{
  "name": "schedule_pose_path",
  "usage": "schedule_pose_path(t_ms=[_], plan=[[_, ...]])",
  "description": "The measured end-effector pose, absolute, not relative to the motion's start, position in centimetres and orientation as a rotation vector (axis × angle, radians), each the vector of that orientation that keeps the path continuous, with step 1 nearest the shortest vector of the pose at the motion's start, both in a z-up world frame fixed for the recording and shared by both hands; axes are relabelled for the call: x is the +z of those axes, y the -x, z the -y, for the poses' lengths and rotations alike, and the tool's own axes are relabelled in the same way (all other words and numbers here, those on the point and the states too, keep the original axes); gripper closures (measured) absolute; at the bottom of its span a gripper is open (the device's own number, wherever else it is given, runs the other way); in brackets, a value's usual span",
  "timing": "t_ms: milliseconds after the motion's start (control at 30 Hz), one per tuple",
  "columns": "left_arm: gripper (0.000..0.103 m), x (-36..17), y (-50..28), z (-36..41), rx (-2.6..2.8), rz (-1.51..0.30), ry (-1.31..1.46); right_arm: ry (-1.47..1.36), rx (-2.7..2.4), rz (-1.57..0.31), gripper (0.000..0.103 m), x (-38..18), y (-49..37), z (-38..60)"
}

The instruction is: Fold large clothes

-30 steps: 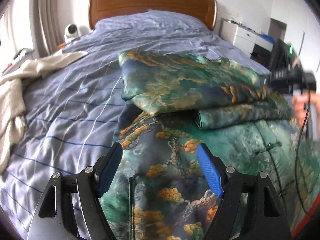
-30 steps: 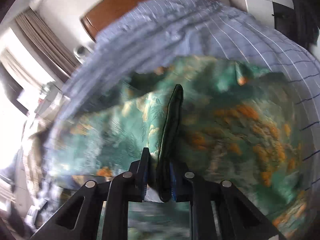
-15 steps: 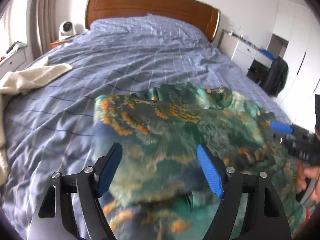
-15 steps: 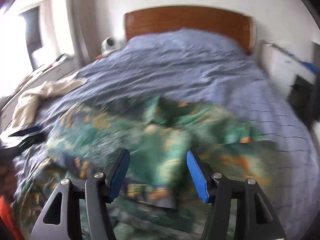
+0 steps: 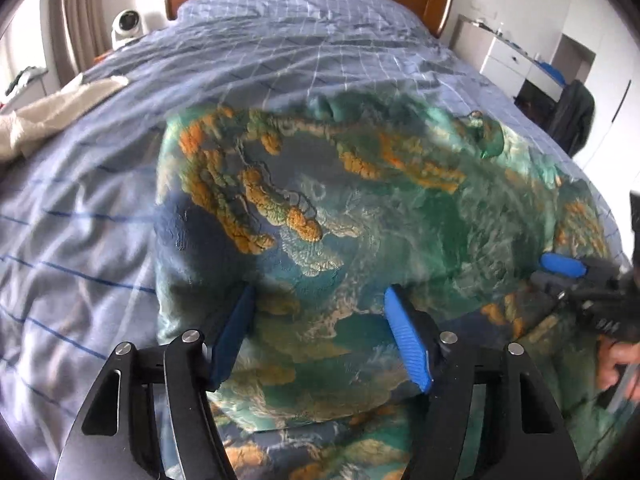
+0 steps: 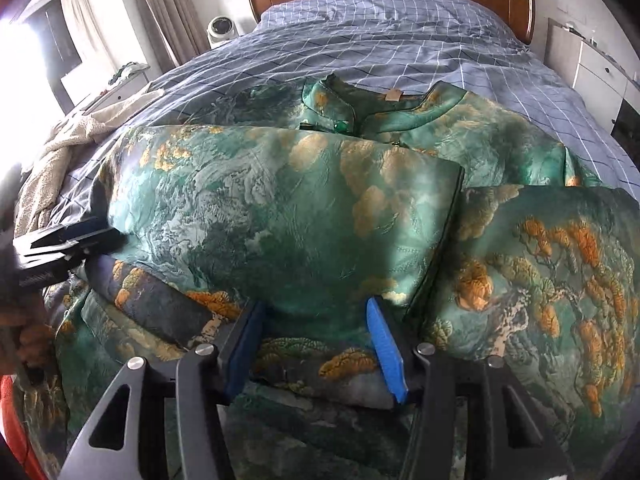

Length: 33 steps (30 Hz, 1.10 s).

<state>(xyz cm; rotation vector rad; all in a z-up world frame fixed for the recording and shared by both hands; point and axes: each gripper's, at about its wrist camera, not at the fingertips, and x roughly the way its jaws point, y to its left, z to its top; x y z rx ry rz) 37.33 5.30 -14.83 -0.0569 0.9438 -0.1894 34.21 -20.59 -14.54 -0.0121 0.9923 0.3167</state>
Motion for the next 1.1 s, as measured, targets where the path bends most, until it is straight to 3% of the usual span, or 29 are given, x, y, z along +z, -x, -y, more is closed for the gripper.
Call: schedule_pose_path(t_ms=[233, 433, 567, 1100], plan=[[0.026, -10.5, -42.7, -4.9, -0.184, -0.864, 0.117, 0.004, 0.313, -0.960, 0.050, -15.0, -33.9, 20.4], [0.023, -14.2, -47.5, -5.8, -0.097, -0.889, 0.137, -0.007, 0.318, -0.950, 0.050, -15.0, -33.6, 20.4], [0.019, -18.6, -48.6, -8.5, -0.126, -0.955, 0.292, -0.012, 0.323, -0.937, 0.050, -15.1, -33.6, 20.5], [0.018, -19.2, -48.3, -8.1, -0.131, -0.914, 0.257, -0.016, 0.327, -0.909, 0.050, -15.2, -33.2, 20.3]])
